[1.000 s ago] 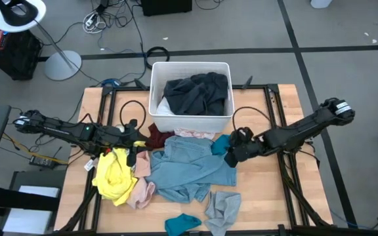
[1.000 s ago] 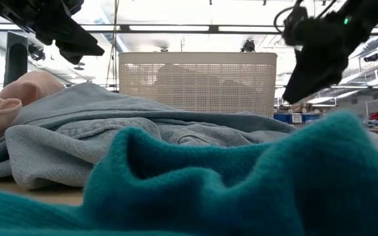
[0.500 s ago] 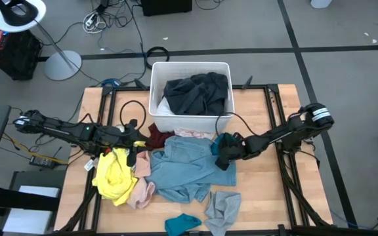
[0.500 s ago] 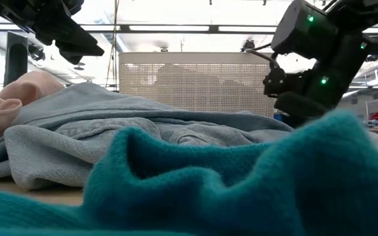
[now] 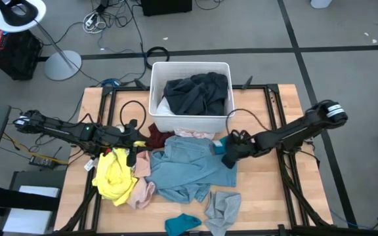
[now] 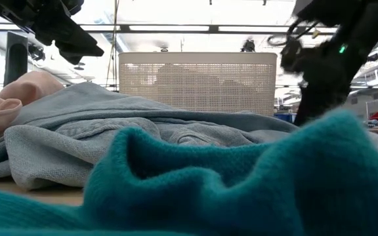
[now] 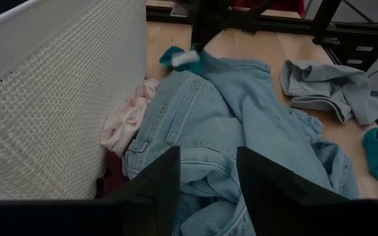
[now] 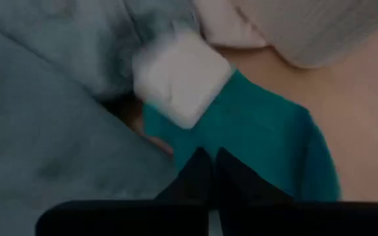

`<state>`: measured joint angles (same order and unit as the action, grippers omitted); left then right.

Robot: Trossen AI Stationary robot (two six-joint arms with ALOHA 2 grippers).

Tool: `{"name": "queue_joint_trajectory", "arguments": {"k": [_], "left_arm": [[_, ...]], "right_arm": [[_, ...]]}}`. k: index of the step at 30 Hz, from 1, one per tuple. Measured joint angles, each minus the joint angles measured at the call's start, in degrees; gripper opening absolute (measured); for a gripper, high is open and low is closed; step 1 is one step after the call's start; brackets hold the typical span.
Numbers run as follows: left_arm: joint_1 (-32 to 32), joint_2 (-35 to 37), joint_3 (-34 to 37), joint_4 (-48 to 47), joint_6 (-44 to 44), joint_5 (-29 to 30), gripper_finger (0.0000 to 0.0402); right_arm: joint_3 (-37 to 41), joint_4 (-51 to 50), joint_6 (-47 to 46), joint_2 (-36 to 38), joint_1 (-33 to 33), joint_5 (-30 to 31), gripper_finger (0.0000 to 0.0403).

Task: Sort clothes
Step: Put the top blue sock into the white laundry bin

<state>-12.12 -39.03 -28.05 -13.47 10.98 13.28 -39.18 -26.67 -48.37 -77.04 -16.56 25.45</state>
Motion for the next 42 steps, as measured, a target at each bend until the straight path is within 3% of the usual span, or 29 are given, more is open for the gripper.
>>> {"name": "queue_joint_trajectory", "arguments": {"k": [5,11,19,26,32,38,42], "left_arm": [[0.0,0.0,0.0,-0.1,0.0,0.0,0.0156],[0.0,0.0,0.0,-0.1,0.0,0.0,0.0156],[0.0,0.0,0.0,0.4,0.0,0.0,0.0156],[0.0,0.0,0.0,0.8,0.0,0.0,0.0156],[0.0,0.0,0.0,0.8,-0.1,0.0,0.0156],[0.0,0.0,0.0,0.8,-0.2,0.0,0.0156],[0.0,0.0,0.0,0.8,-0.2,0.0,0.0156]], "right_arm": [[-3.4,-9.9,-2.4,7.6,-2.7,5.1,0.0006],[-15.0,-22.7,-0.8,10.0,-4.7,9.5,0.0004],[-35.4,-27.4,15.5,4.8,-1.8,13.7,0.0002],[-52.7,-27.6,32.9,-2.8,7.8,15.0,0.0002],[-59.4,-27.0,40.5,-9.1,19.6,7.6,0.0007],[-58.7,-27.3,39.3,-14.3,28.2,-2.2,0.0025],[-58.6,-27.6,37.6,-17.5,30.8,-5.4,0.0046]]}}
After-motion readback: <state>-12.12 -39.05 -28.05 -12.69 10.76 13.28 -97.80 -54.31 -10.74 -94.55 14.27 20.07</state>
